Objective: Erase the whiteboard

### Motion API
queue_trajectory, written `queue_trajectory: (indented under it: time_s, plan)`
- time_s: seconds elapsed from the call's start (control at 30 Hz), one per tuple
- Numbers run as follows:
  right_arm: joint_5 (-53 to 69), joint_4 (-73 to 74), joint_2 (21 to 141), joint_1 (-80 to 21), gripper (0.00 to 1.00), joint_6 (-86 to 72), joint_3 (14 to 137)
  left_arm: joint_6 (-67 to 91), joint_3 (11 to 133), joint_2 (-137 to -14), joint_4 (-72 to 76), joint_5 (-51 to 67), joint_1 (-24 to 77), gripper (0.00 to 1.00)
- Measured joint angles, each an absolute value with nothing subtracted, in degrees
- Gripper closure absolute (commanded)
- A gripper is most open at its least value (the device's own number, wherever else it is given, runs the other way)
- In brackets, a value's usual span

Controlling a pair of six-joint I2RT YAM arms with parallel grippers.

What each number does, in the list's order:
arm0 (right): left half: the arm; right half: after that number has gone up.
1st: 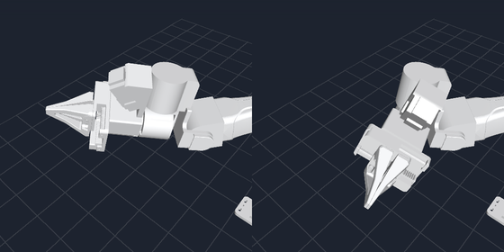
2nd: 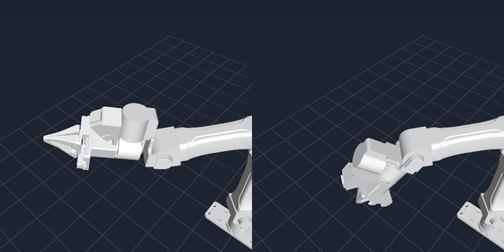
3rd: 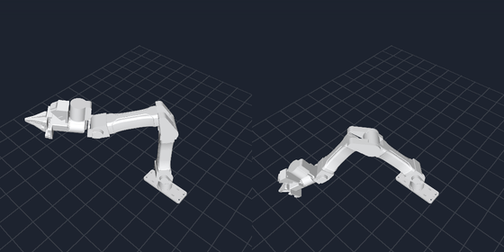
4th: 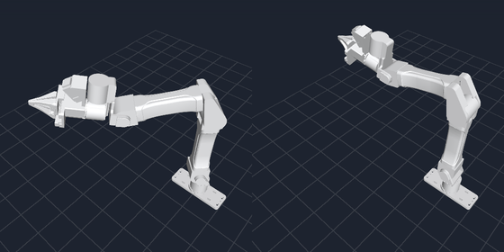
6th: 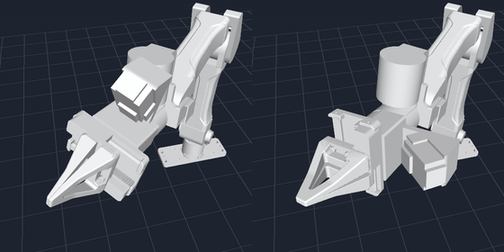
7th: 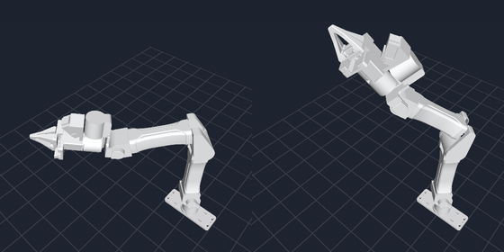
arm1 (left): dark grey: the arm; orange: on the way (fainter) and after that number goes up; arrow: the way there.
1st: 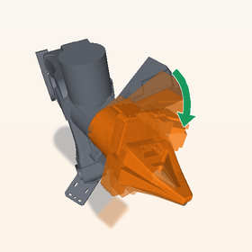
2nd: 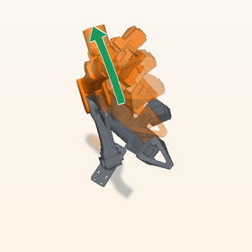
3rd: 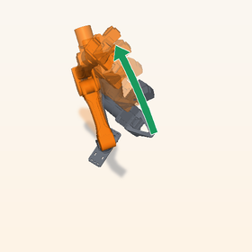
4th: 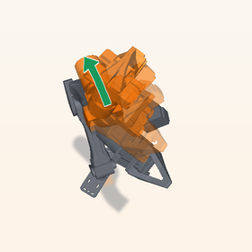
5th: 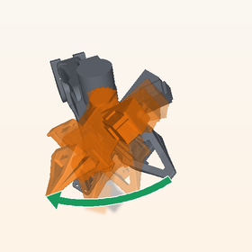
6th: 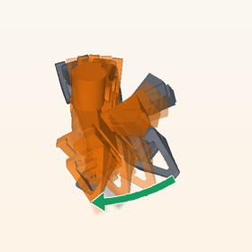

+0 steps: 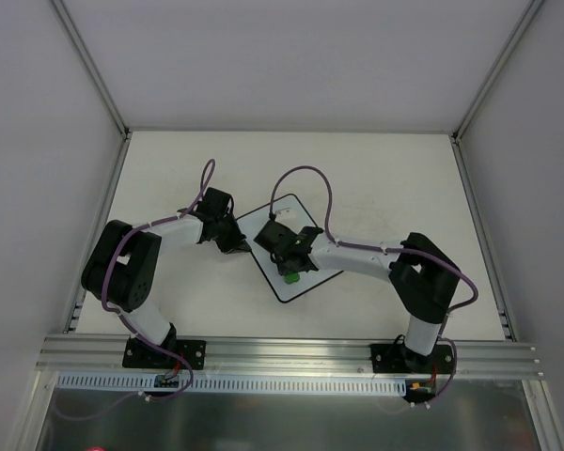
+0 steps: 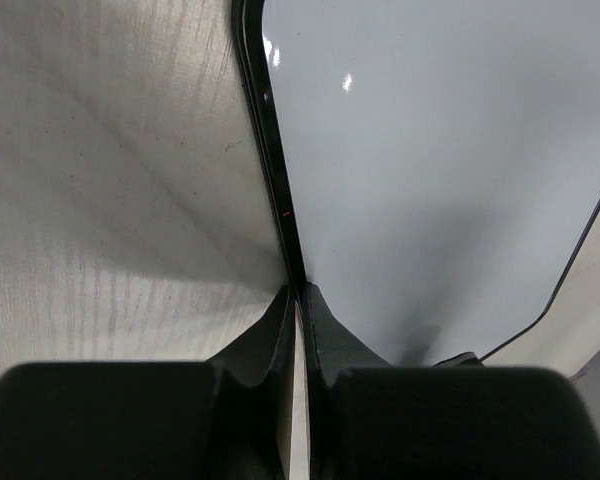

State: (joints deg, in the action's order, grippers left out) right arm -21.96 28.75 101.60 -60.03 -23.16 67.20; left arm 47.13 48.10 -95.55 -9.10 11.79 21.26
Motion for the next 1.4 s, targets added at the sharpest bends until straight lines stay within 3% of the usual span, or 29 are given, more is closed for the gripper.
queue_trajectory:
  time_s: [0.4,0.77,1.0,1.4]
  plan:
    - [-20.2,25.8,109.0,-59.5,1.00,-22.5,72.7,47.1,48.1,-95.6,-9.1,11.8,21.3,1.00]
    - [-18.3,21.8,94.9,-46.3,1.00,-26.2,55.0,47.1,47.8,-95.4,-8.7,11.9,21.3,1.00]
    - [-16.5,21.6,90.4,-34.7,1.00,-25.8,50.7,47.1,47.6,-95.4,-8.3,12.2,21.3,1.00]
    - [-19.5,29.2,77.1,-25.1,1.00,-21.7,43.4,47.0,47.4,-95.0,-8.4,12.1,21.3,1.00]
